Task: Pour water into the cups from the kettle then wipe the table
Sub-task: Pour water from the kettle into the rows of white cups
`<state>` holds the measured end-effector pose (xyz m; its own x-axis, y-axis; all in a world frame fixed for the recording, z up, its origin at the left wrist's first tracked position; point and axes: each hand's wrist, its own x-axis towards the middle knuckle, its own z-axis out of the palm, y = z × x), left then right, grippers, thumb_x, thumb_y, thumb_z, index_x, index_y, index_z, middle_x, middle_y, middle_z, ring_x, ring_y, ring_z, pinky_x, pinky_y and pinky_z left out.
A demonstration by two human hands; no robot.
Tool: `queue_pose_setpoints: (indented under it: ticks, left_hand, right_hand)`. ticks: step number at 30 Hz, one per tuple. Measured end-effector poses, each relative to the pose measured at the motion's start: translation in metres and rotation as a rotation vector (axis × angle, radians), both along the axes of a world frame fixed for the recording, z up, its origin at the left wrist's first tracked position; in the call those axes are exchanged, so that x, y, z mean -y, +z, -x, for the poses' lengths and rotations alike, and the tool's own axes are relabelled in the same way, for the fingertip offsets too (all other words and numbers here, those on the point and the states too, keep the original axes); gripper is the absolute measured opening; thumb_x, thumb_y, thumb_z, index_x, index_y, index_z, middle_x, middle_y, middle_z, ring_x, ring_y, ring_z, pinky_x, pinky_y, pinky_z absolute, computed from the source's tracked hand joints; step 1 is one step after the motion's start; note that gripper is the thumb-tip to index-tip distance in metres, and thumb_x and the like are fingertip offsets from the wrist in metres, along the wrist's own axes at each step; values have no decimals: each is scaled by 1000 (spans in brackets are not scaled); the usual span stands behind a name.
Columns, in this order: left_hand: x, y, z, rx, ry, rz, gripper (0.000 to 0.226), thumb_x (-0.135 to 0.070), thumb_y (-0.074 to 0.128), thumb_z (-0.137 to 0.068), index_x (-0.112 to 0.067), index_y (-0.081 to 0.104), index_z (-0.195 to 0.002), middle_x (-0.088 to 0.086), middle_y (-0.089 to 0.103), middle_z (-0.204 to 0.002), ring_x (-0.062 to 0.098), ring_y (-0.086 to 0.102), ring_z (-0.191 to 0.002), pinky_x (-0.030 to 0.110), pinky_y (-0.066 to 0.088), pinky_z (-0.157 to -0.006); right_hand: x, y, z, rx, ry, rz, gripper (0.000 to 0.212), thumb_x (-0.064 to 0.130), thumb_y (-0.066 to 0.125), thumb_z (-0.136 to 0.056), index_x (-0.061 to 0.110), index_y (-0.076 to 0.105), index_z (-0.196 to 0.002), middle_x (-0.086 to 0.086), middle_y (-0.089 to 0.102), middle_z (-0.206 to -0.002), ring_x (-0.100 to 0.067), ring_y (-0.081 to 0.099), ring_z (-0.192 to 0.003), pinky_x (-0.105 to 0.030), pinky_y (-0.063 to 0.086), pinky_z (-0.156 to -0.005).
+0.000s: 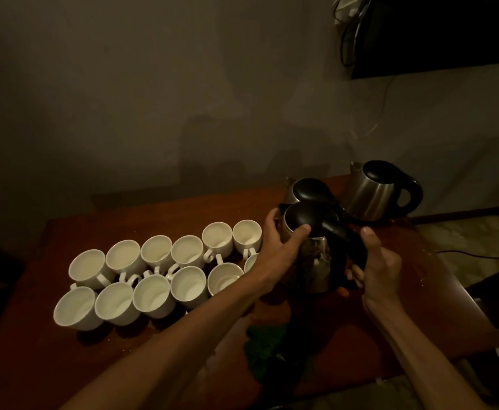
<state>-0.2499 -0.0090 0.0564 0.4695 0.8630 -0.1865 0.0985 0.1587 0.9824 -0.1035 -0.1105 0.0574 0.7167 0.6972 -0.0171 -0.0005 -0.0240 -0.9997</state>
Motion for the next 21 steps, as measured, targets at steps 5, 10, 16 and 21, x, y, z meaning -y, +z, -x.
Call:
queue_pose_setpoints:
  ticks: [5,10,16,21]
  left_hand:
    - [-1,-2,-19,-2,-65,24,94,-58,69,-78,-41,13,-152,-3,31,-157,18,37,-140,41,39,-113]
    - [1,-10,-42,-47,-134,36,99,-68,68,-73,-48,11,-152,-4,26,-161,19,33,-145,50,35,-117]
    - [5,-24,-63,-73,-201,64,88,-49,65,-93,-39,5,-157,-2,20,-164,21,25,-149,43,30,-119]
    - [12,-40,-75,-100,-200,75,100,-65,63,-78,-42,5,-157,-4,20,-164,19,23,-150,44,27,-121]
  right_hand:
    - [4,-9,-17,-29,-47,2,72,82,61,-68,12,53,-53,0,44,-37,-20,40,-32,-20,32,-37]
    - [13,-16,-37,-41,-103,7,74,85,61,-65,12,53,-54,0,43,-37,-18,40,-32,-18,30,-35]
    - [24,-33,-56,-51,-159,16,84,86,62,-61,3,53,-59,-1,43,-36,-17,40,-30,-17,29,-34]
    - [31,-50,-64,-51,-153,6,91,85,62,-64,-5,50,-59,-5,42,-37,-17,37,-30,-17,29,-35]
